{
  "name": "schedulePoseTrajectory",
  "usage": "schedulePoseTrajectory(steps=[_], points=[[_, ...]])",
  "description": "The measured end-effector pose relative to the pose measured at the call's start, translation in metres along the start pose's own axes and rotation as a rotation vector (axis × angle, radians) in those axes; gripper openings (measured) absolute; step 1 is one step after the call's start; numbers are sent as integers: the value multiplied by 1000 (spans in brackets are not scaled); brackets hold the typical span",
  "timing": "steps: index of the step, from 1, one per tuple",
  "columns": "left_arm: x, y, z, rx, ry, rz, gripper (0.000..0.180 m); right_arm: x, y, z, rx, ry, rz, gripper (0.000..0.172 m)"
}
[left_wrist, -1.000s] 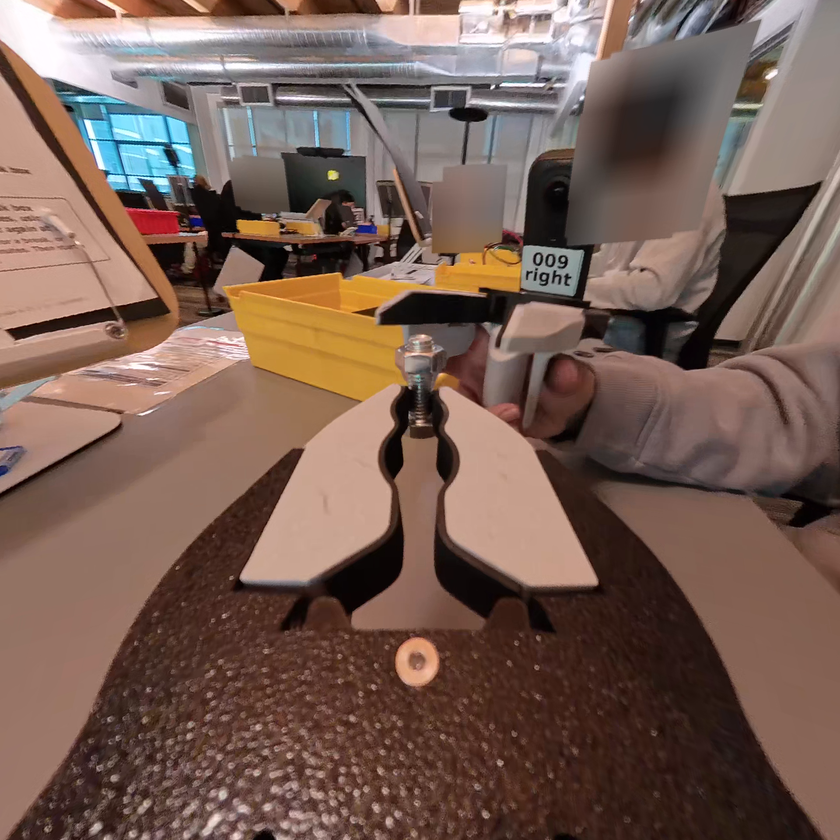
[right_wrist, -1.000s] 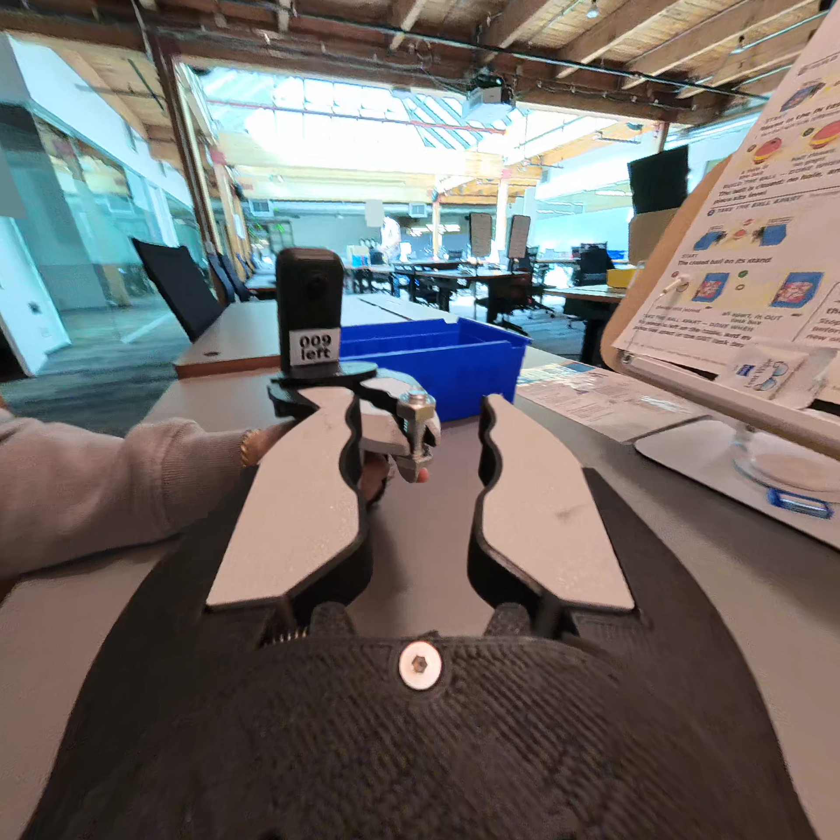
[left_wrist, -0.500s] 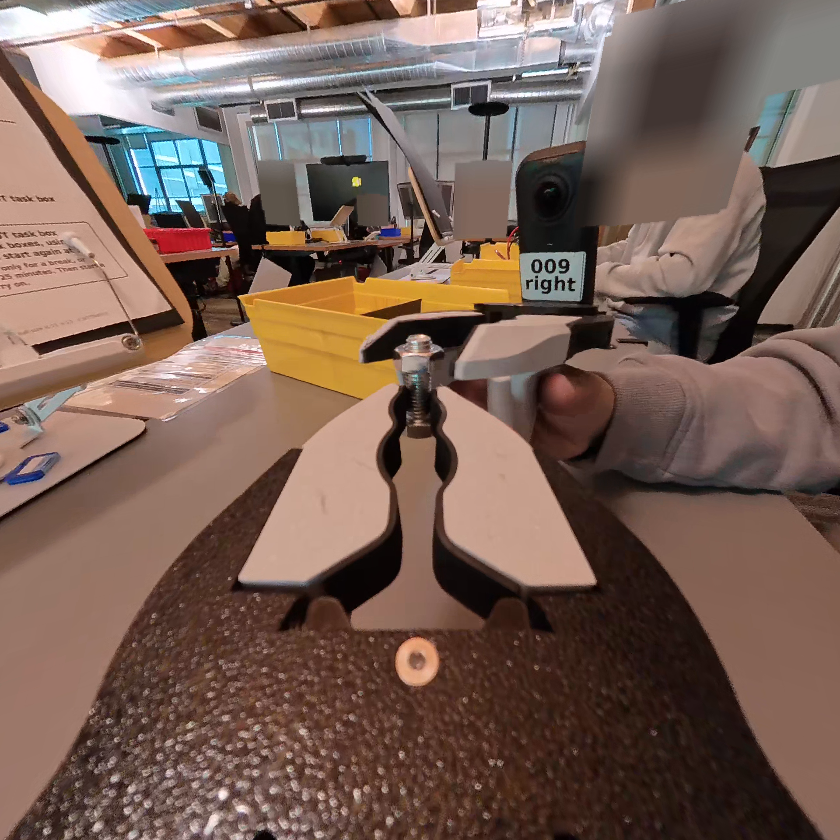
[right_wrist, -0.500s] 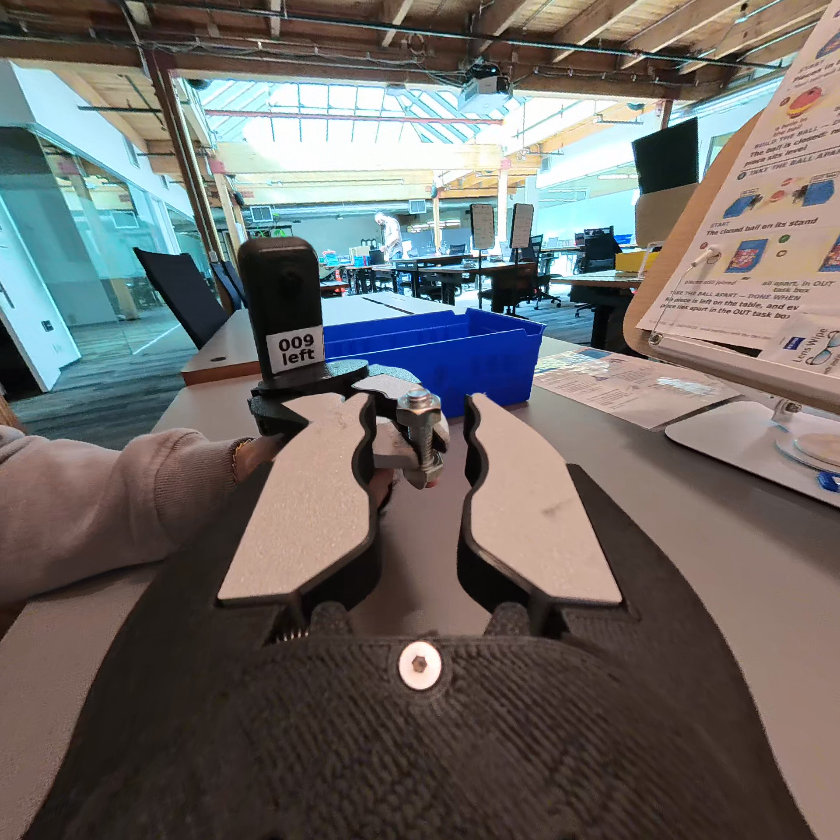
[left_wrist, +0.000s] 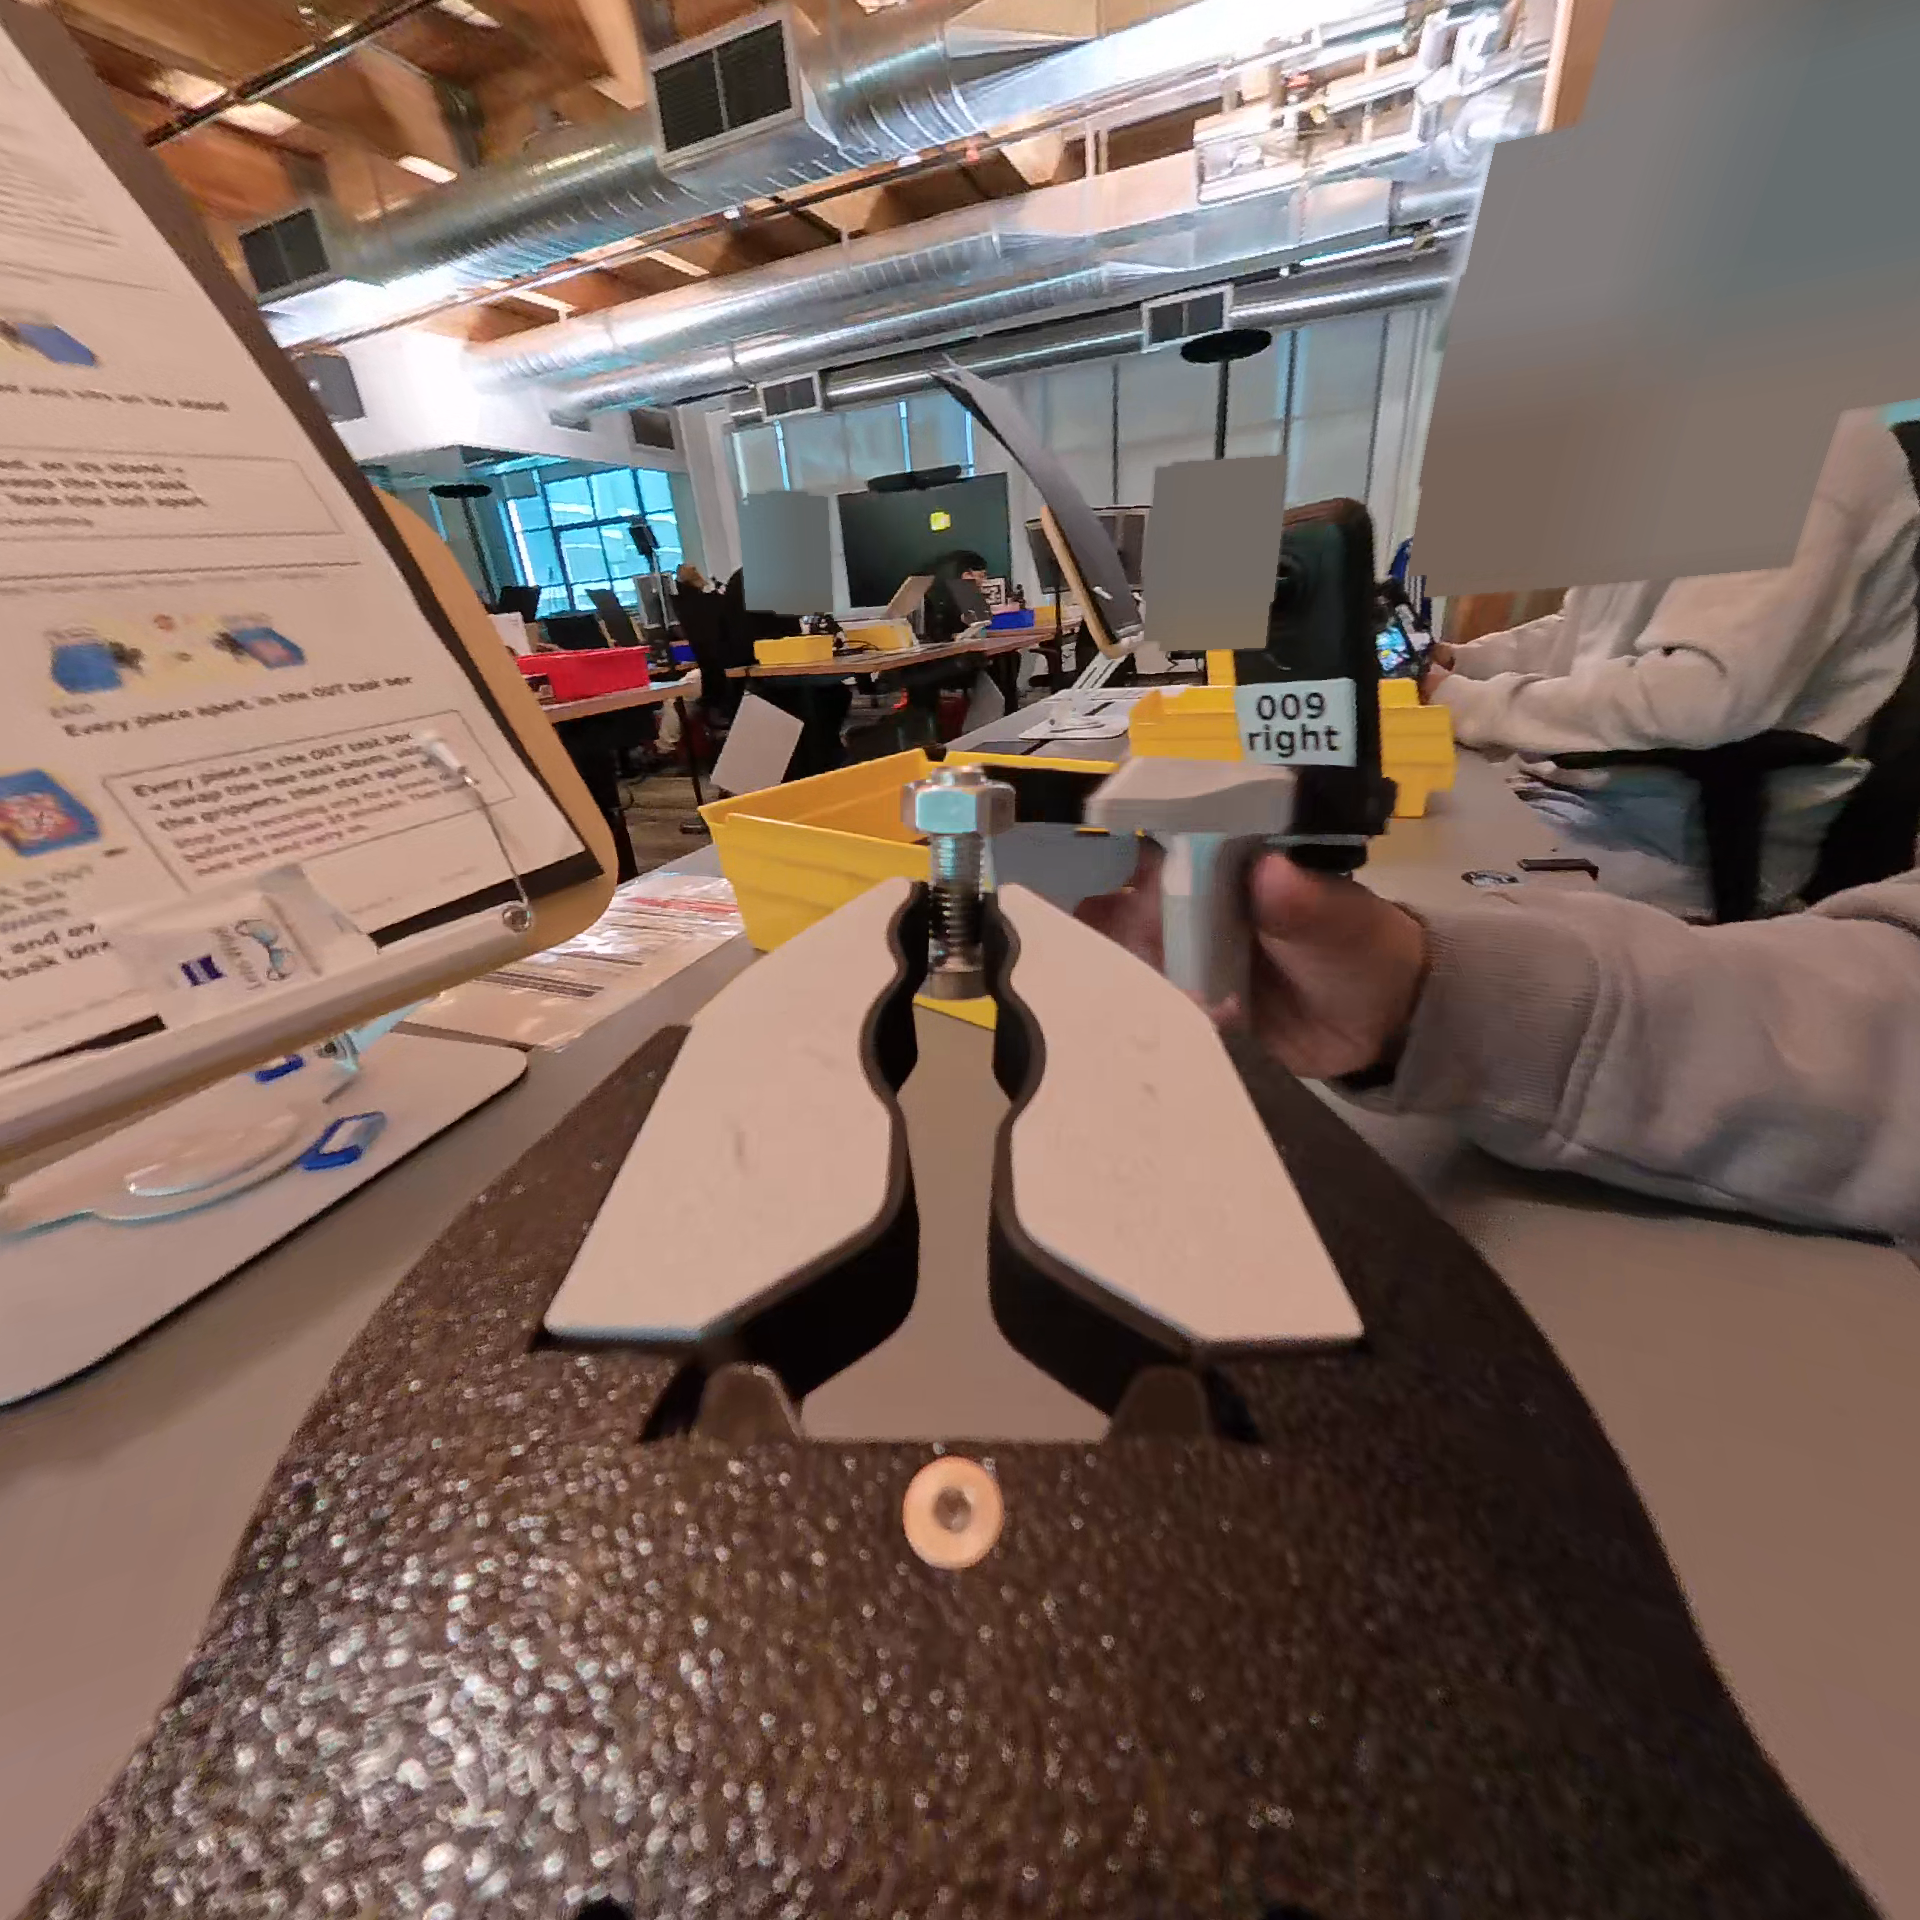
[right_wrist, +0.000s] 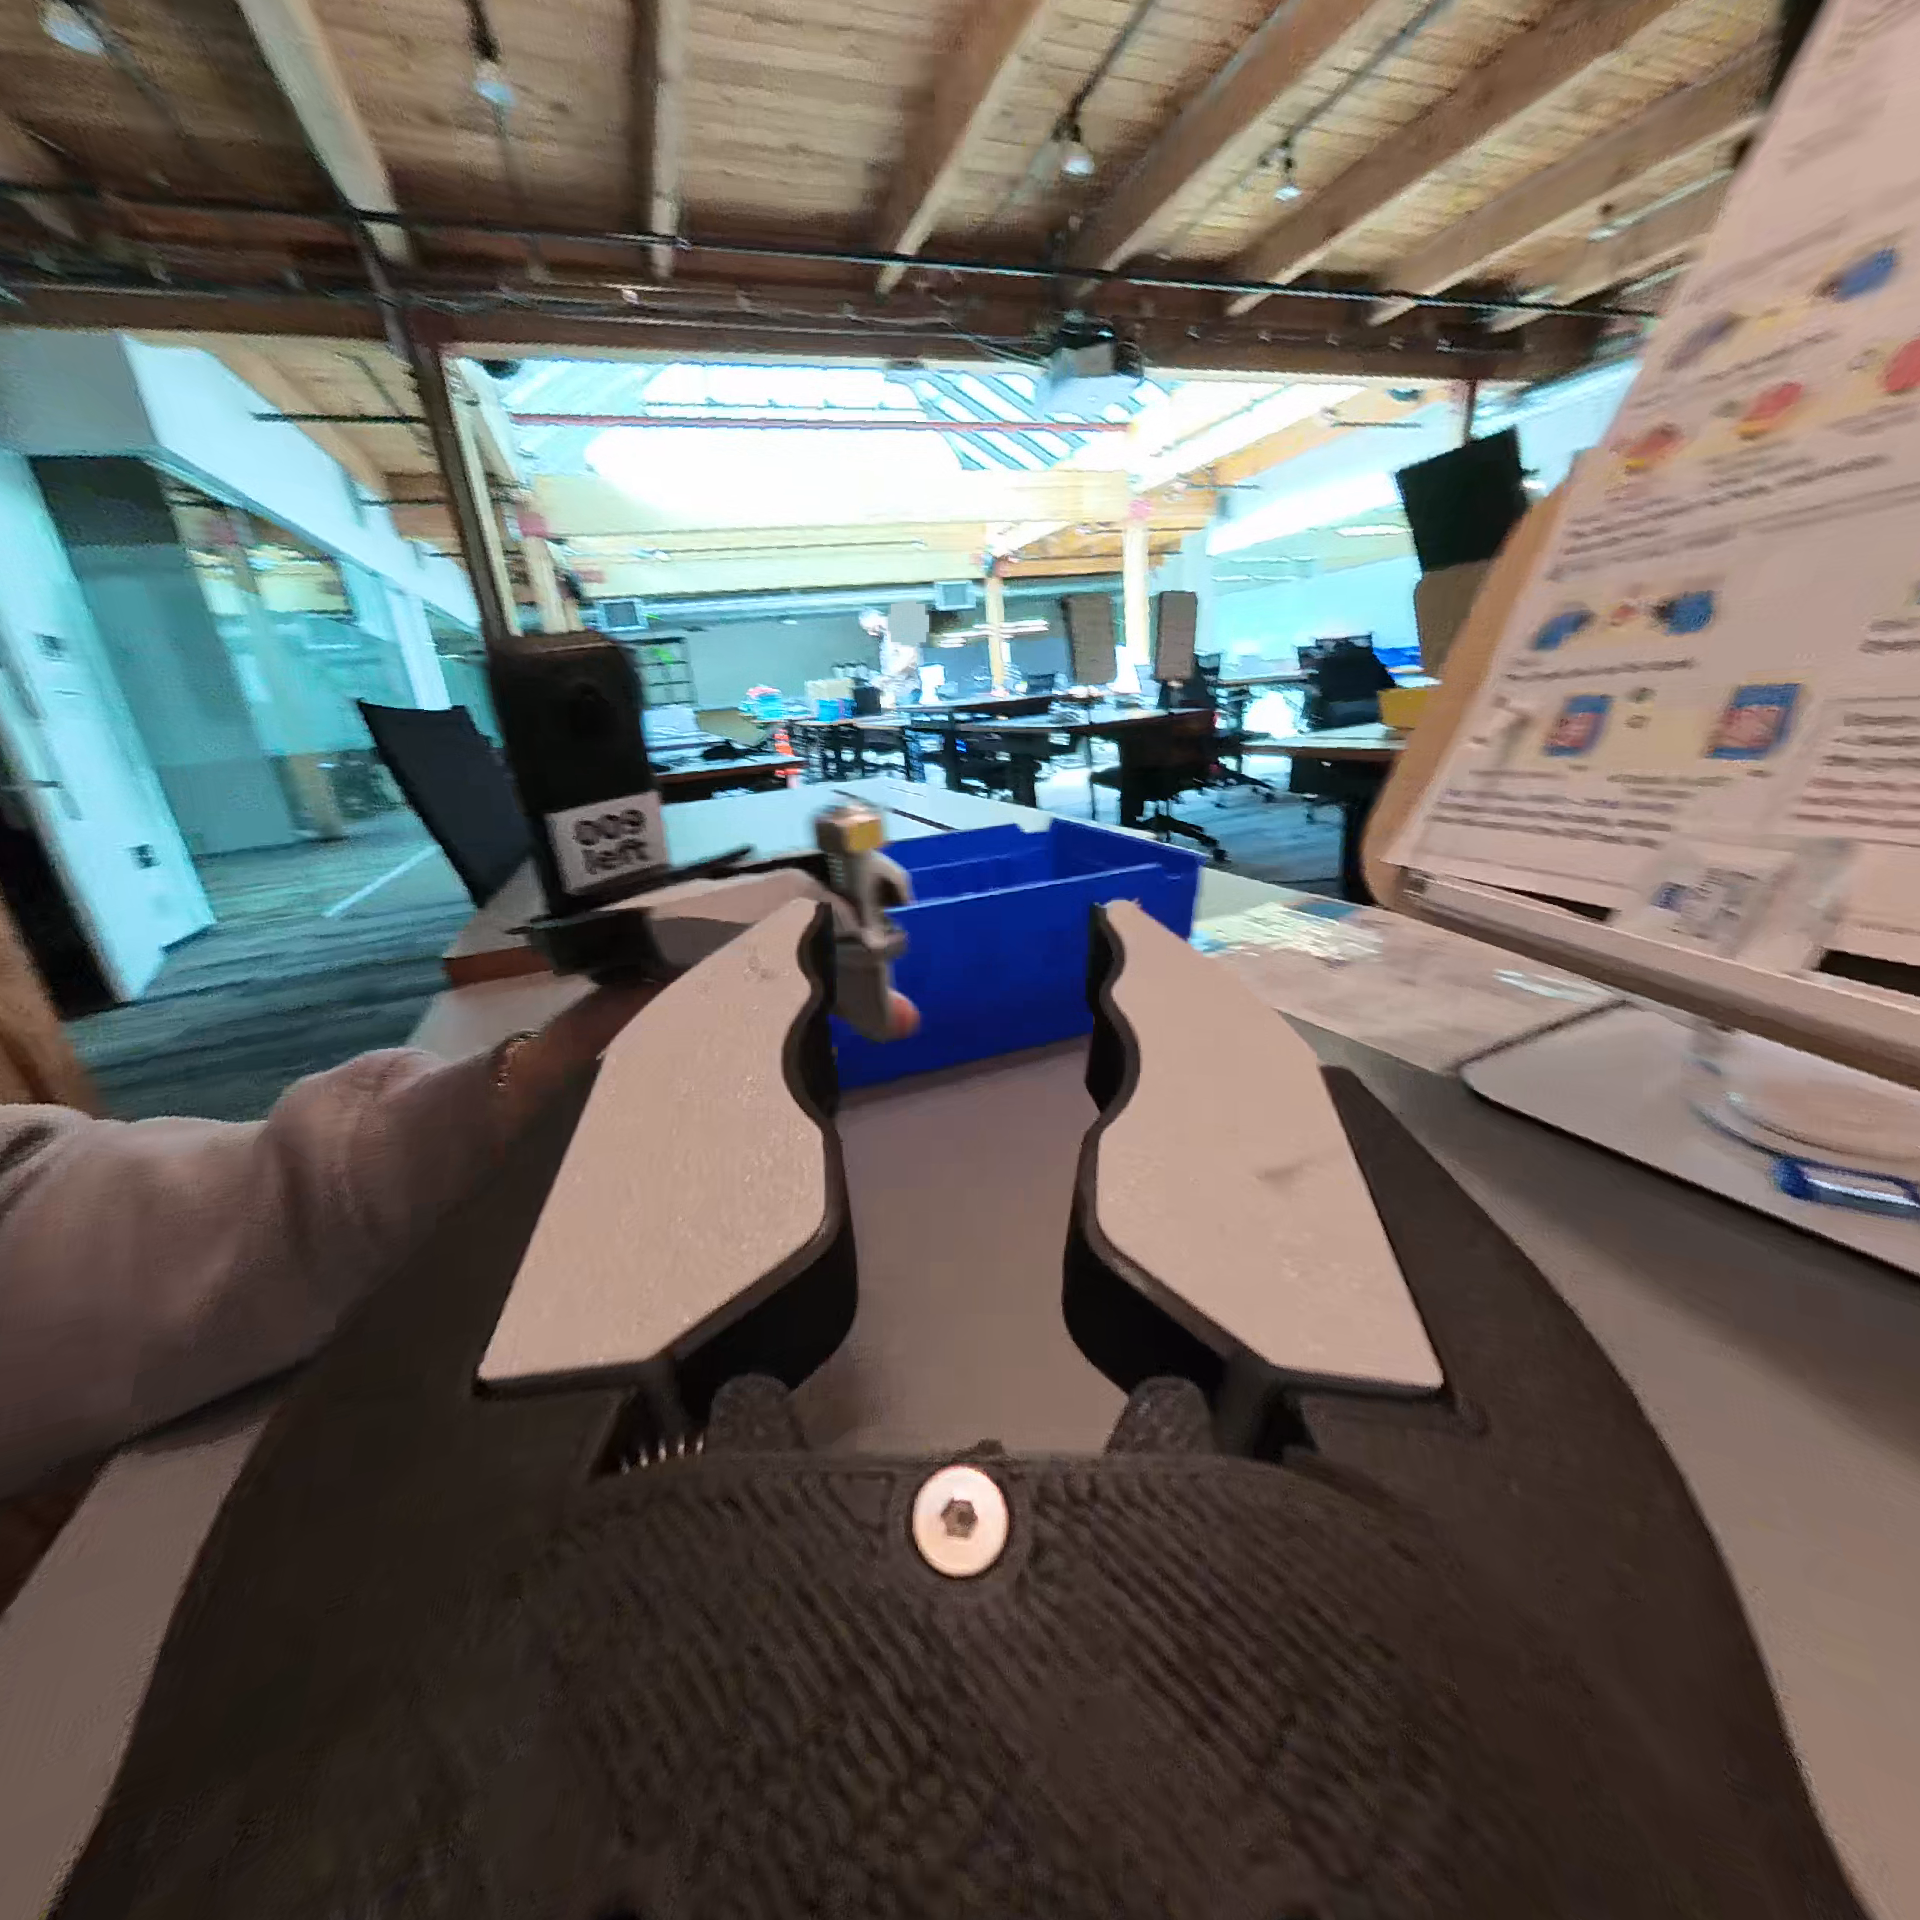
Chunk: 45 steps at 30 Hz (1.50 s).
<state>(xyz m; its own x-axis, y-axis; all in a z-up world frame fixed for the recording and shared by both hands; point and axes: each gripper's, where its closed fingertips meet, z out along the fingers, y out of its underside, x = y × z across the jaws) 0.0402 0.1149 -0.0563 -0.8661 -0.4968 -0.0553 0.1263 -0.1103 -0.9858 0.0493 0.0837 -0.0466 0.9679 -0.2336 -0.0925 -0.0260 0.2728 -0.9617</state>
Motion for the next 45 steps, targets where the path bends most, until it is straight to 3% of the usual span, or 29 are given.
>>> schedulePoseTrajectory(steps=[3,17,20,22,24,26,29,36,40,42,43,45], points=[[4,4,5,4,23,-75,9,-13,4,8,-12,-15,-27,47],[30,14,22,-55,75,1,9,-18,6,13,-29,-23,-19,38],[23,5,17,-2,35,-10,9,-7,-1,7,-10,7,-2,51],[19,-5,11,66,42,-26,9,12,-2,-1,-4,85,26,27],[15,-7,8,71,29,-42,9,22,-1,-5,-11,119,27,49],[14,-2,10,46,20,-44,9,9,-2,-2,-9,42,34,52],[19,1,14,22,24,-26,9,-15,-7,6,19,-51,35,50],[29,10,21,-24,42,19,9,-16,-2,10,-5,-15,-2,41],[21,5,17,2,2,21,9,-3,-2,5,3,7,77,55],[21,-4,13,63,16,3,9,12,-2,0,20,81,85,35],[20,-7,12,78,10,-6,9,15,-2,-2,18,92,71,46],[16,0,13,28,-18,7,9,3,-6,0,21,19,67,51]])
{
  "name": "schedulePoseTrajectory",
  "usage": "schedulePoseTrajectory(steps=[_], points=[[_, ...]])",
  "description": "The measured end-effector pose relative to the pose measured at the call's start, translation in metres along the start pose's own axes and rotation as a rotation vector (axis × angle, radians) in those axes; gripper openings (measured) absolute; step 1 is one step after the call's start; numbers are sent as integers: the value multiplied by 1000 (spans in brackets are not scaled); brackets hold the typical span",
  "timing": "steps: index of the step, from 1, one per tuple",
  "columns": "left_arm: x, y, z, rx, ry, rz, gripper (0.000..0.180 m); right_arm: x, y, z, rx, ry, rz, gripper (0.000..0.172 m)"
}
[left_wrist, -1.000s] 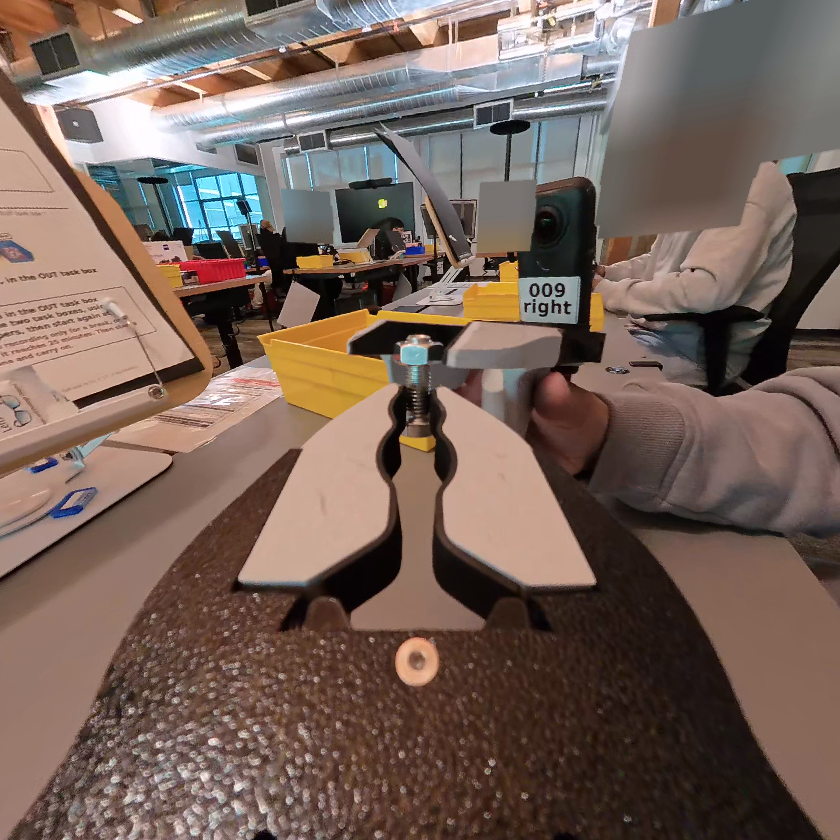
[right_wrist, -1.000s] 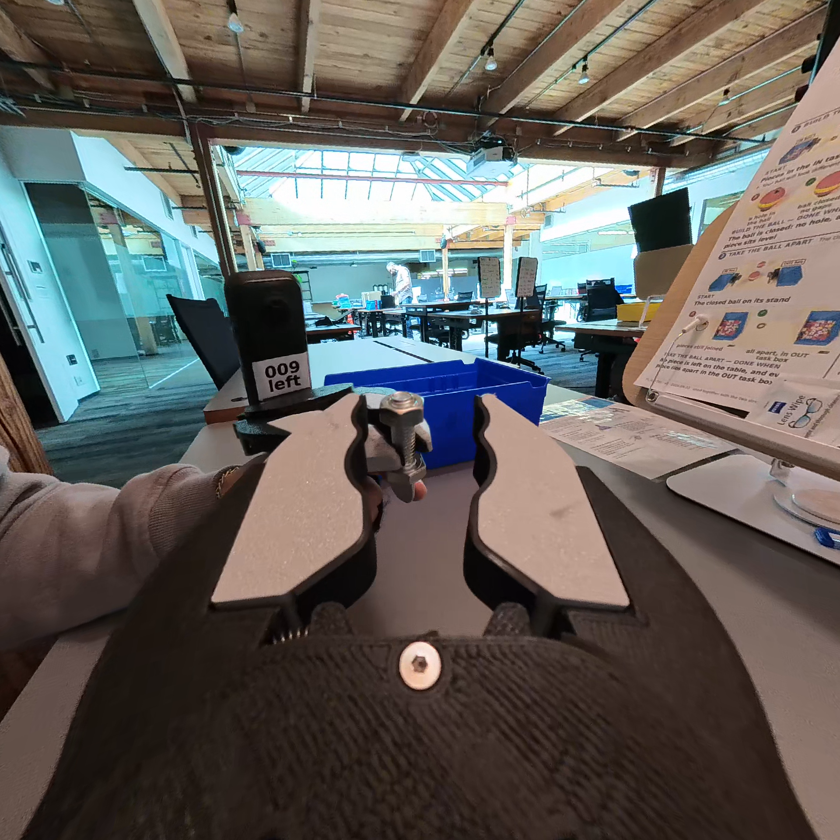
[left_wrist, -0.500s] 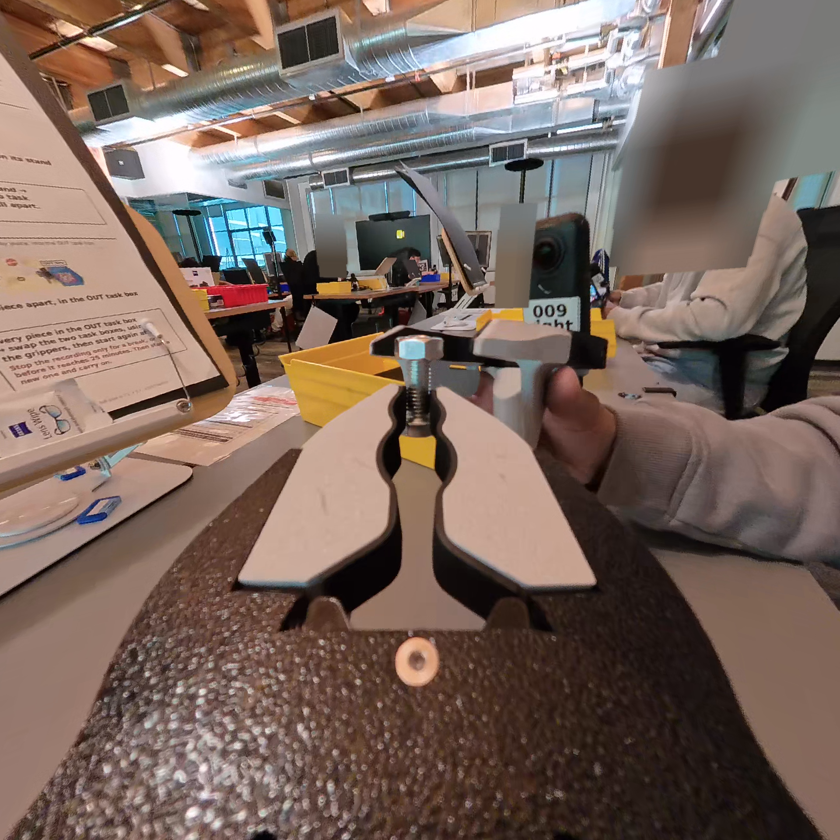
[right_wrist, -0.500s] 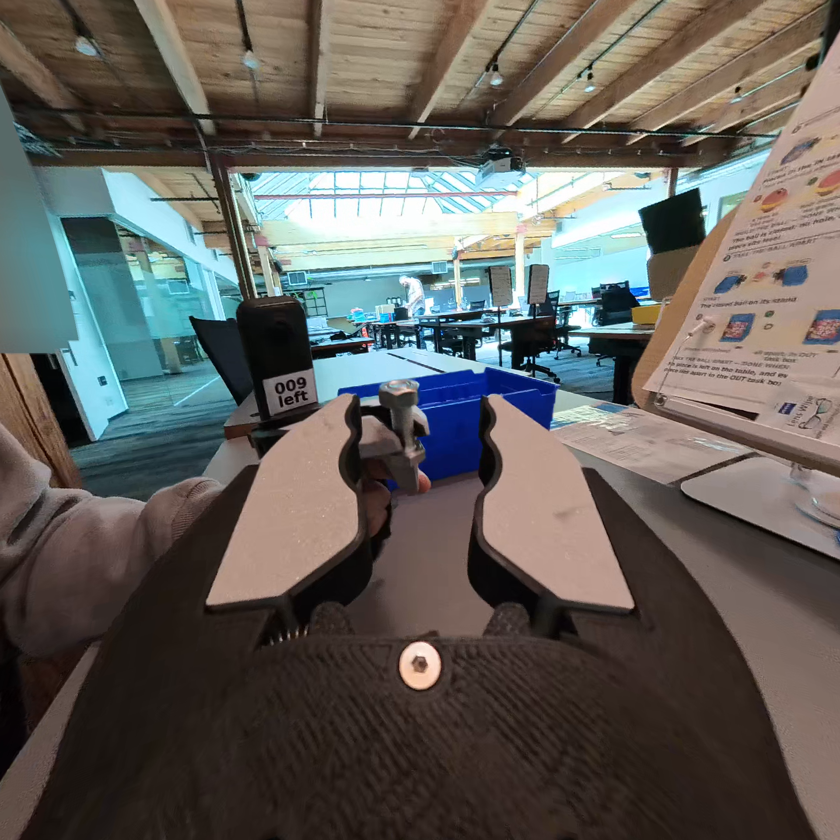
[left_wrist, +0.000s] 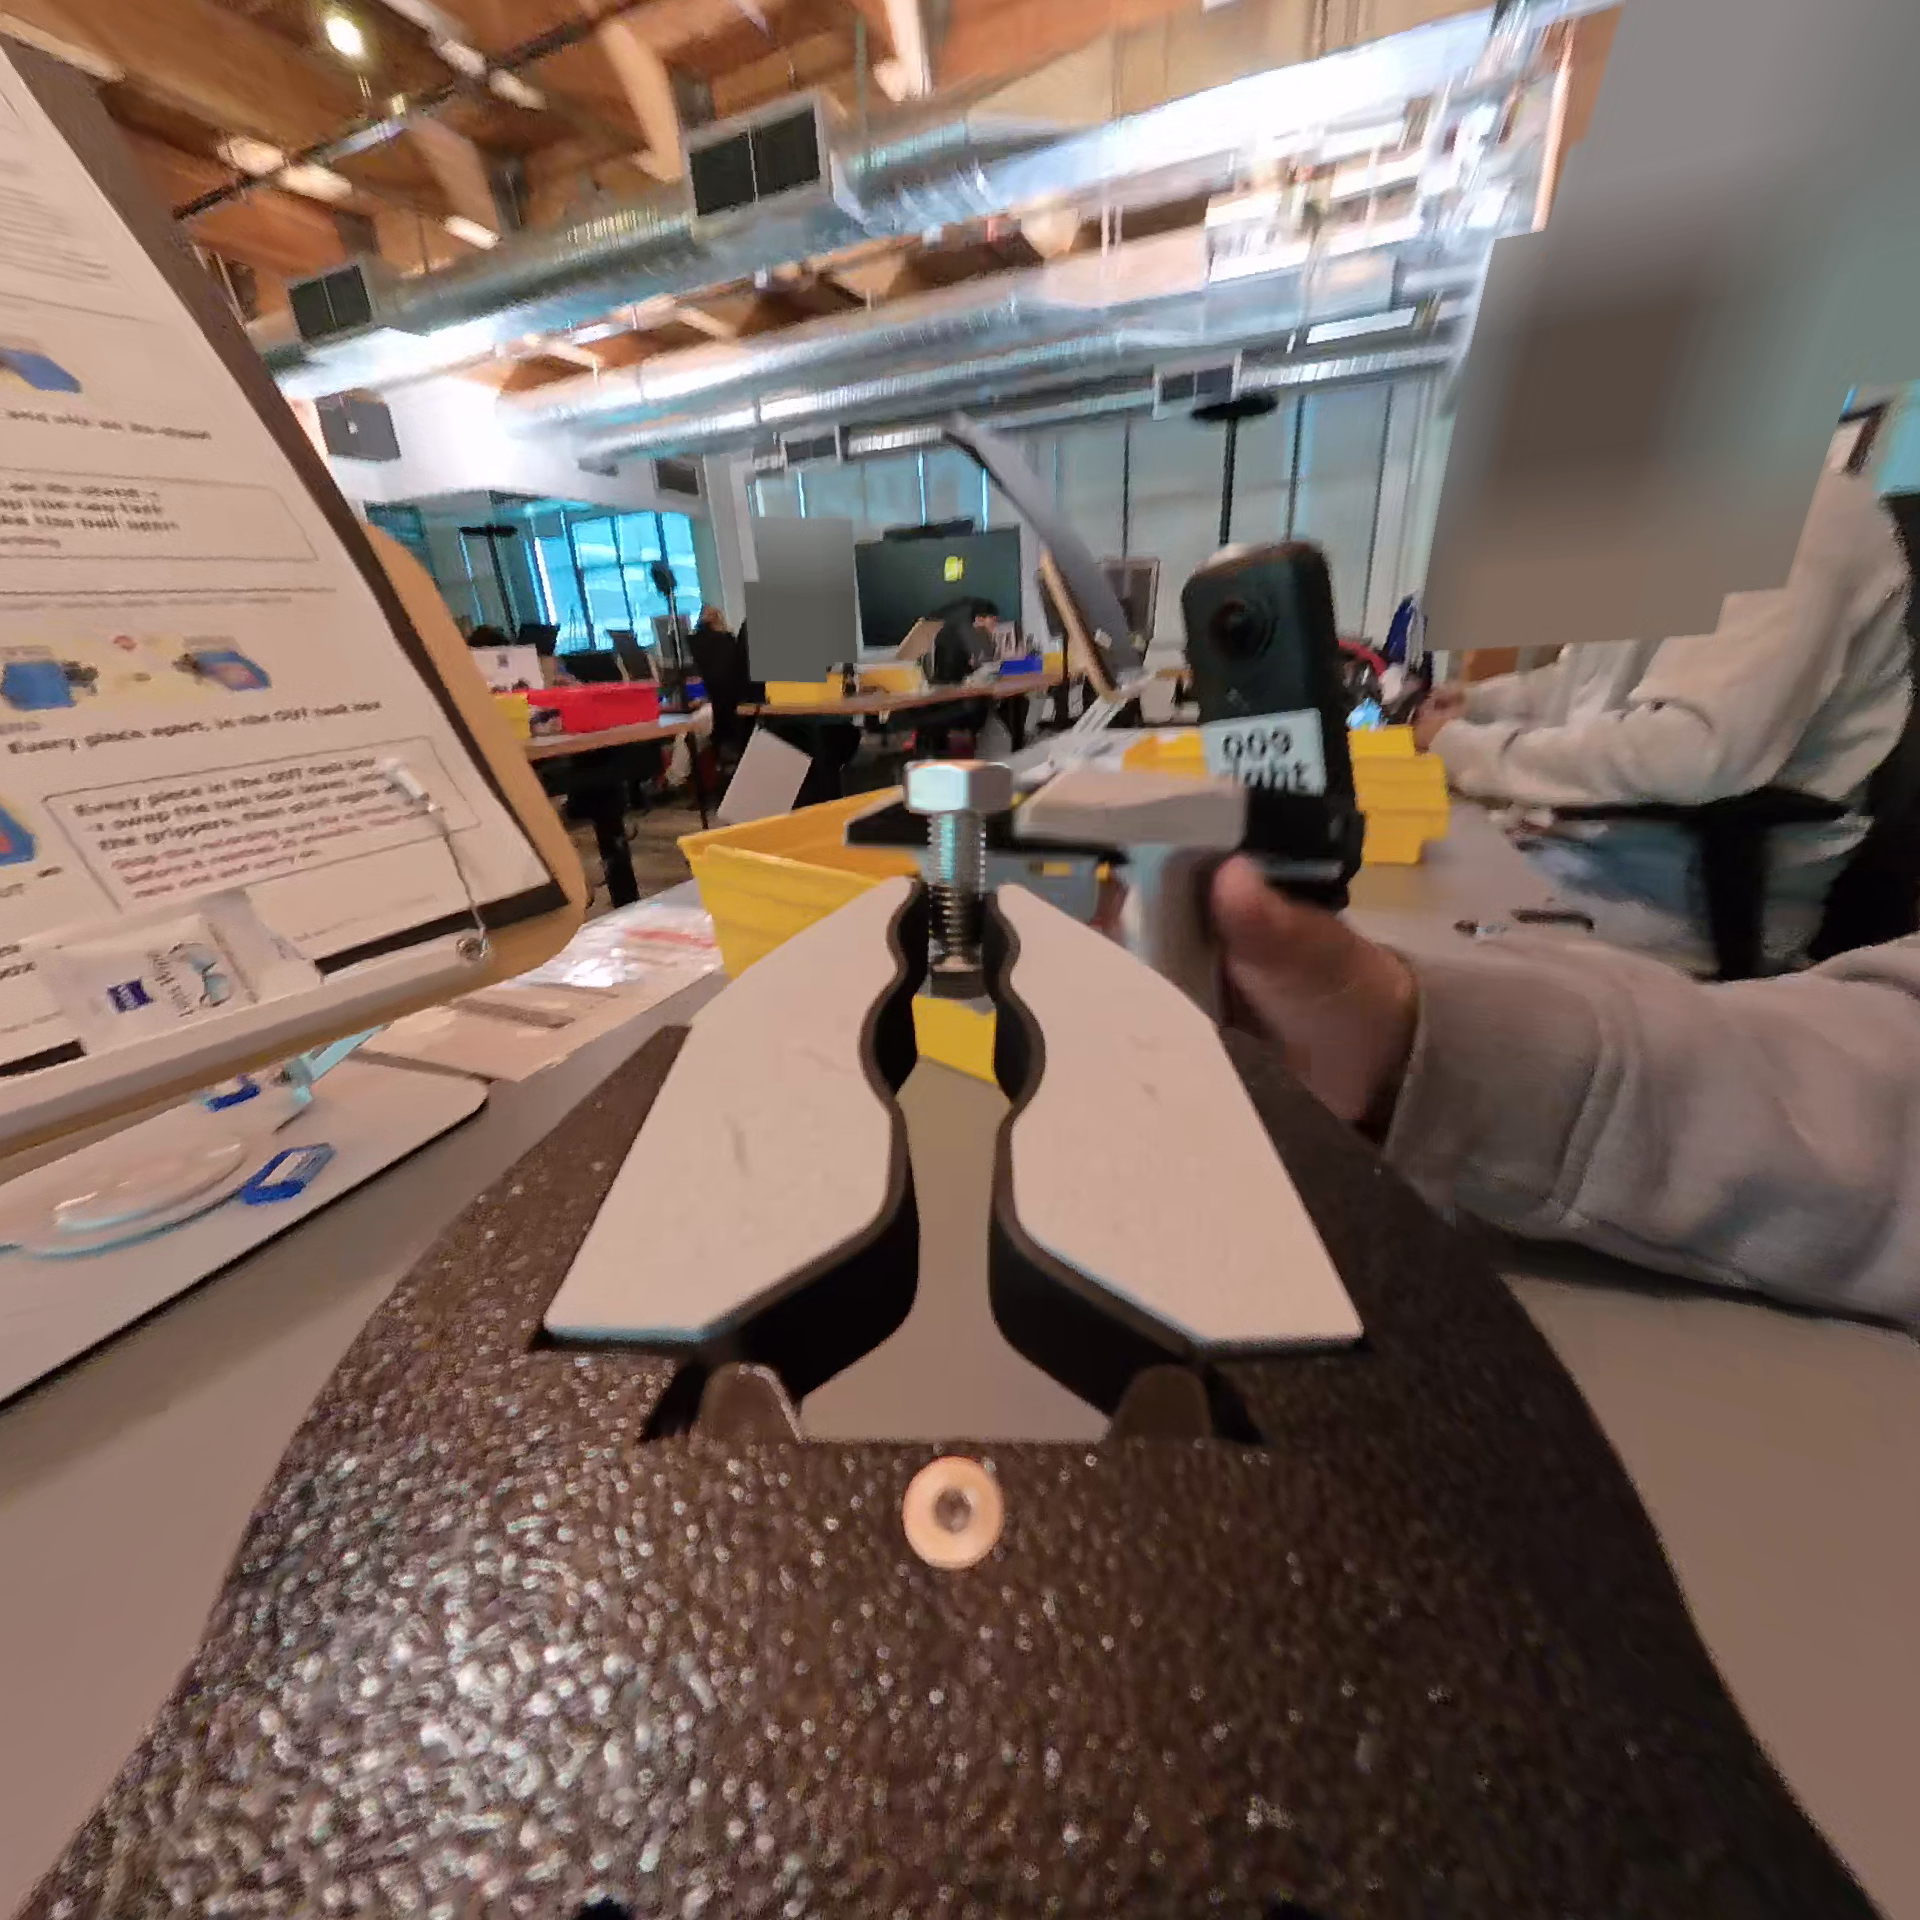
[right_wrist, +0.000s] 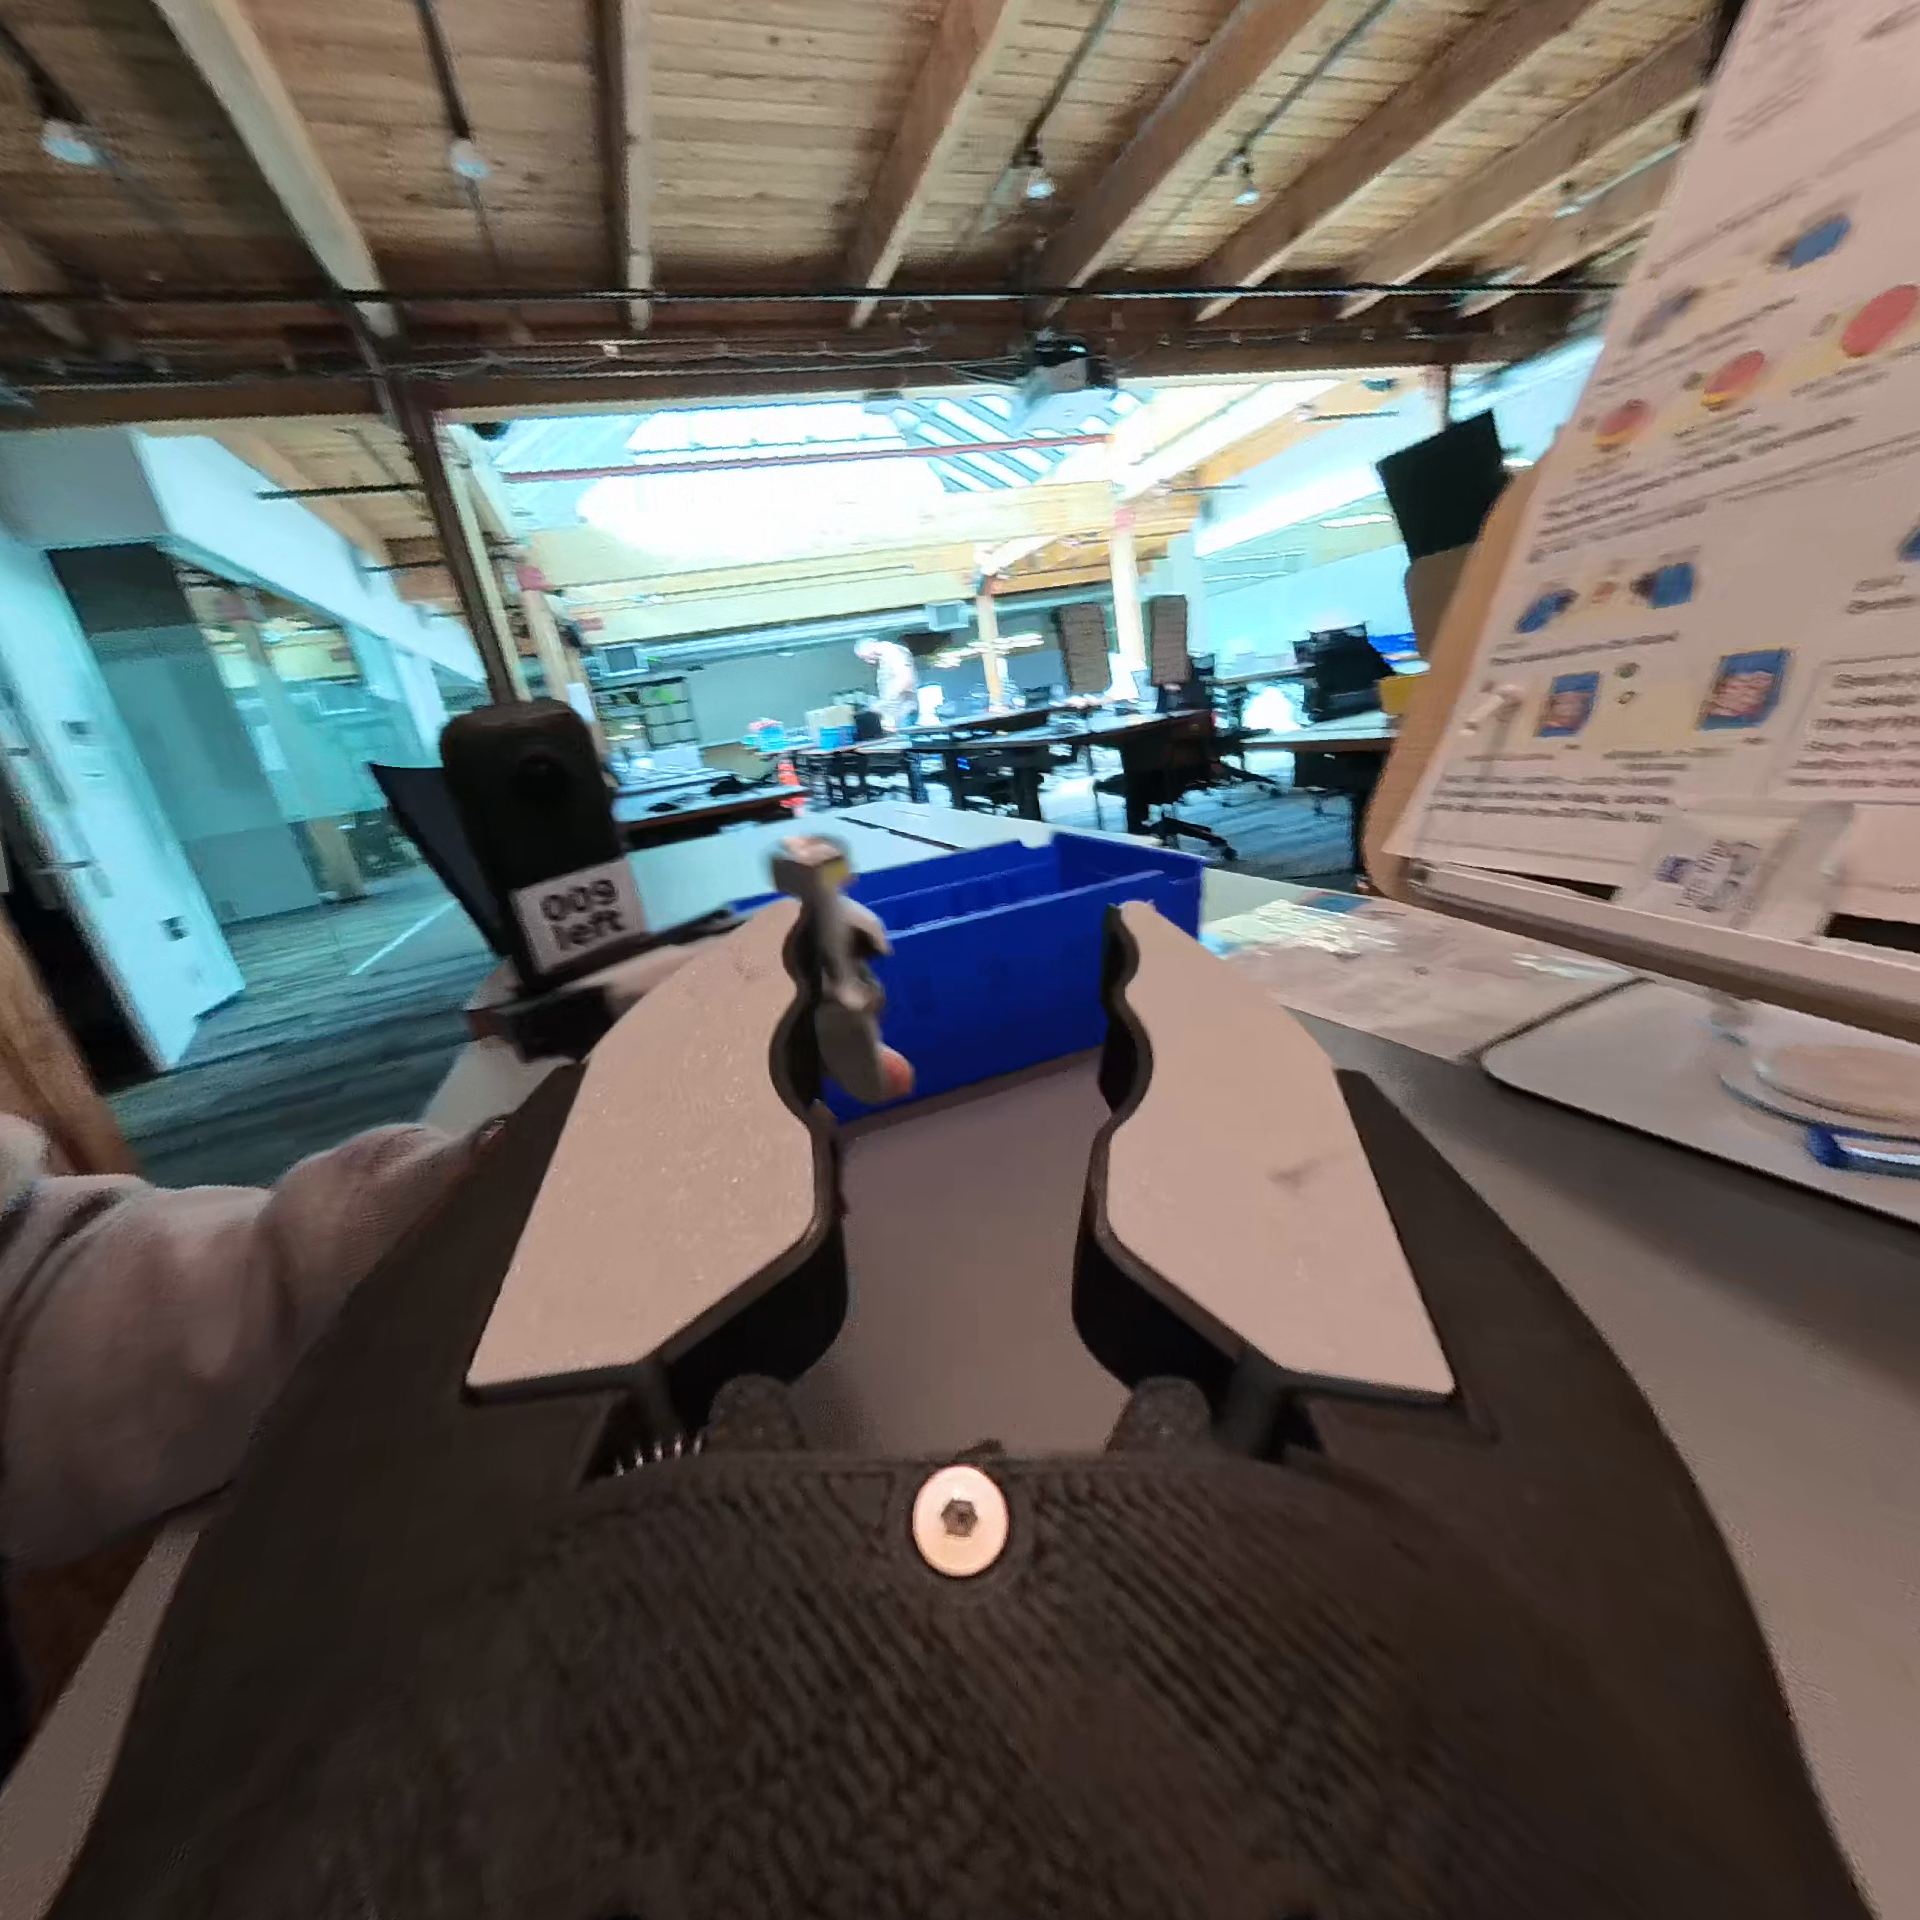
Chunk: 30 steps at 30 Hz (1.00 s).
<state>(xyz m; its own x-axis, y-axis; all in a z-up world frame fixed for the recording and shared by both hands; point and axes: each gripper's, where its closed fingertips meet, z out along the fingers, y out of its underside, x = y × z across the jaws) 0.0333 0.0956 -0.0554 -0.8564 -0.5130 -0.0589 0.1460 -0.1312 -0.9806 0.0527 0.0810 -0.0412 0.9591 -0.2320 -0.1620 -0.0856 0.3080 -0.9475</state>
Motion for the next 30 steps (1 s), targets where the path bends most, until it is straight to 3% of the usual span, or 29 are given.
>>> schedulePoseTrajectory(steps=[3,7,11,13,15,20,25,27,30], points=[[2,11,4,-63,-13,51,9,-20,-4,5,26,-75,-2,51],[12,14,11,-89,-2,102,9,-16,5,8,-17,-26,-28,47],[2,5,6,-34,-55,73,9,-3,4,5,-8,0,50,59],[-1,-6,0,47,-41,17,9,13,8,1,-34,81,45,35],[-3,-9,-2,72,-39,-21,9,19,13,0,-65,113,20,56],[3,4,6,-11,-31,15,9,-19,2,8,-10,-52,-10,56],[12,9,11,-40,-12,59,9,-15,4,8,2,-18,-6,44],[10,7,10,-31,-21,63,9,-8,3,6,7,-6,27,58],[3,2,5,6,-44,37,9,0,1,3,11,21,33,48]])
